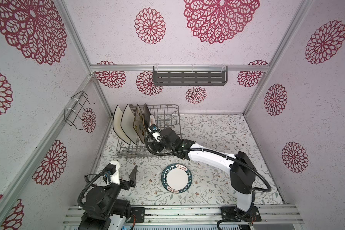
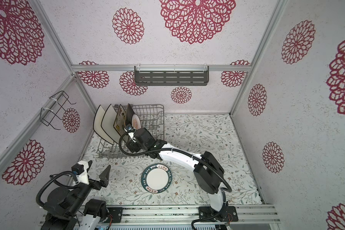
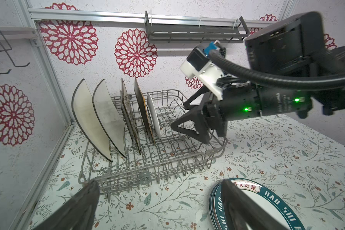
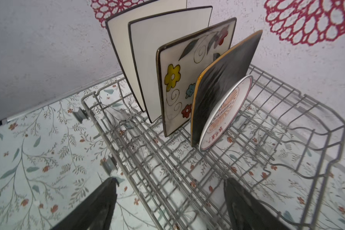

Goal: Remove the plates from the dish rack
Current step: 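Move the right gripper back to the rack toward the orange-sunburst plate, then close the right gripper on the rim of the orange-sunburst plate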

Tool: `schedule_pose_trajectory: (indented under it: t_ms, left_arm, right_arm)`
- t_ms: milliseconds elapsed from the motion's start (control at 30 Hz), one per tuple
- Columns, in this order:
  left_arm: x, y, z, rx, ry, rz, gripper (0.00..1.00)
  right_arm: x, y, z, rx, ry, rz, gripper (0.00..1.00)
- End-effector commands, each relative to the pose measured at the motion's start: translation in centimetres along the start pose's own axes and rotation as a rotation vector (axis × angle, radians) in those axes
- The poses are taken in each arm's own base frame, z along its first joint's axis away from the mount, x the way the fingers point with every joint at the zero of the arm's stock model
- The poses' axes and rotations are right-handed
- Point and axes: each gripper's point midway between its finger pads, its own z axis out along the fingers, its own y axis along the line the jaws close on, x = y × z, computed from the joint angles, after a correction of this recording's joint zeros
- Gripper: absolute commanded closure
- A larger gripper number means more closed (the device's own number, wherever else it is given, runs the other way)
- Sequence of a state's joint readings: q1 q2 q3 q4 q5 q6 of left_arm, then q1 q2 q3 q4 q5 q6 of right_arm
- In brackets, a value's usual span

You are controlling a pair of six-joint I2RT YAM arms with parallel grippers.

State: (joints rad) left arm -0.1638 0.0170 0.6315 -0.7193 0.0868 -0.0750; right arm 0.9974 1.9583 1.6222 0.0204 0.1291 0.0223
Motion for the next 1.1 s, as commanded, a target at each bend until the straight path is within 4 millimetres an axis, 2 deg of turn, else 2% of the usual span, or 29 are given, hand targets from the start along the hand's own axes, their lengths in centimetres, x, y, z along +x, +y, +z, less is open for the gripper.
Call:
schedule_pose_trajectory:
  t_ms: [0,133,300,700,1067]
  left_arm:
    - [-0.2,-0.3,-0.1,0.016,-0.016,0.019,0.03]
    - [-0.1,-0.4,-0.1,0.021,-0.016,0.019,0.03]
    - [-0.1,-0.4,-0.1,0.024,-0.016,0.02,0.03]
    - [-0.1,-0.5,-0.1,0.03,-0.015,0.02,0.03]
    - [-0.1,-0.6,-0.1,0.036,-0.015,0.021,0.03]
  right_arm:
    - [-4.2,-1.1,1.3,0.008,-0.155,0.13,0.14]
    - [-3.8,-3.0,3.9,0.074,-0.197,0.172,0.14]
    - [-3.8,-5.2,6.1,0.099,-0.256,0.24,0.17]
    - [-2.5,-6.4,8.6,0.066,-0.276,0.301,0.27]
    - [-2.0,-7.3,11.4,0.059,-0.236,0.339,0.54]
